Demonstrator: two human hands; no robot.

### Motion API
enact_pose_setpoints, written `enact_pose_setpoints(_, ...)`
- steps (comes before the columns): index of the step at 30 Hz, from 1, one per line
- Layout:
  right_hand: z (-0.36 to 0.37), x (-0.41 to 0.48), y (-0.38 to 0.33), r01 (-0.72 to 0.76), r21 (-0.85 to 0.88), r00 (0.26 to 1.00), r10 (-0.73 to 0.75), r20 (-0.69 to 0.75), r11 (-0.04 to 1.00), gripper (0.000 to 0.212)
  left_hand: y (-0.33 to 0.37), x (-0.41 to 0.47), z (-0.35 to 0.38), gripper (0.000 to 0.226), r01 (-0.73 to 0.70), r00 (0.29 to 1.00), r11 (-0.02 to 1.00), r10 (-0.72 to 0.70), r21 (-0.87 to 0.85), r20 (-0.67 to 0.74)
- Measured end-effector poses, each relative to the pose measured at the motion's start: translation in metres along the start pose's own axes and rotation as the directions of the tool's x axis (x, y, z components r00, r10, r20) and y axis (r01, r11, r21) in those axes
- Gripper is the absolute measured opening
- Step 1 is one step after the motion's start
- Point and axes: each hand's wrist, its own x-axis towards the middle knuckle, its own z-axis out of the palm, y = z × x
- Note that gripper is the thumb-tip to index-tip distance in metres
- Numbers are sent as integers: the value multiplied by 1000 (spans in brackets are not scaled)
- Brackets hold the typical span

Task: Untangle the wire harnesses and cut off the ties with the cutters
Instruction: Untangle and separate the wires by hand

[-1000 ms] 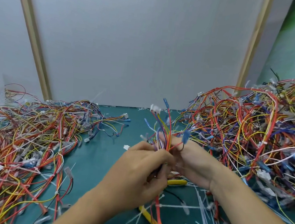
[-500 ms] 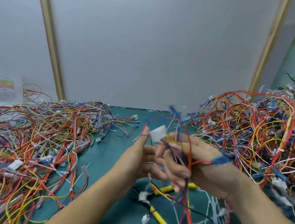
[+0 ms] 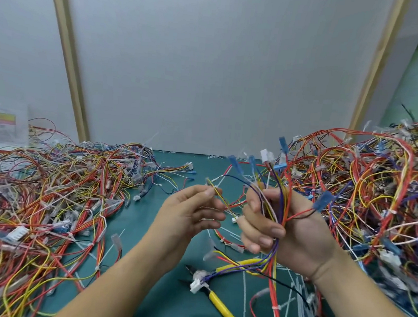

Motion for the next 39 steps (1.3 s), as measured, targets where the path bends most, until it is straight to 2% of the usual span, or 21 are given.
enact_pose_setpoints(4,-1,1,3,20,107,1000,-21,9,994,37,1,-1,-1,25,14,1000,992,-11,-127,26)
enact_pose_setpoints(7,-5,2,3,40,114,997,-33,-63,993,39,2,0,-2,10,-10,1000,989,10,-147,4)
enact_pose_setpoints(11,-11,2,2,58,90,987,-43,-154,994,41,3,0,-2,8,-58,998,984,55,-166,-21)
enact_pose_setpoints(15,-13,2,1,47,52,968,-33,-249,998,50,5,-1,-3,15,-132,989,974,142,-186,40)
enact_pose_setpoints(17,-13,3,1,24,7,942,-20,-336,1000,52,6,-4,-1,16,-212,969,968,226,-135,97)
enact_pose_setpoints(20,-11,4,3,-34,-126,878,-30,-478,992,56,2,-7,1,12,-391,918,908,372,149,138)
enact_pose_setpoints(23,-6,4,4,-53,-230,873,-67,-484,972,47,-3,-8,4,9,-463,885,813,445,352,136)
enact_pose_setpoints(26,-3,5,5,-58,-266,889,-71,-452,962,41,-3,-9,4,4,-453,884,795,458,404,90)
enact_pose_setpoints(29,-1,5,7,-89,-287,874,-63,-482,954,37,-2,-7,2,3,-431,892,811,450,395,48)
enact_pose_setpoints(32,2,5,8,-130,-280,854,-36,-520,951,32,-5,-7,2,6,-436,891,790,447,432,81)
enact_pose_setpoints(34,1,5,8,-155,-291,840,-29,-542,944,18,-7,-7,3,5,-433,893,781,439,450,96)
enact_pose_setpoints(37,-2,4,8,-172,-292,821,-27,-570,941,25,-7,-8,3,14,-432,892,770,441,469,98)
enact_pose_setpoints(39,-2,4,8,-187,-284,829,-4,-560,940,14,-6,-9,3,20,-462,874,726,470,509,123)
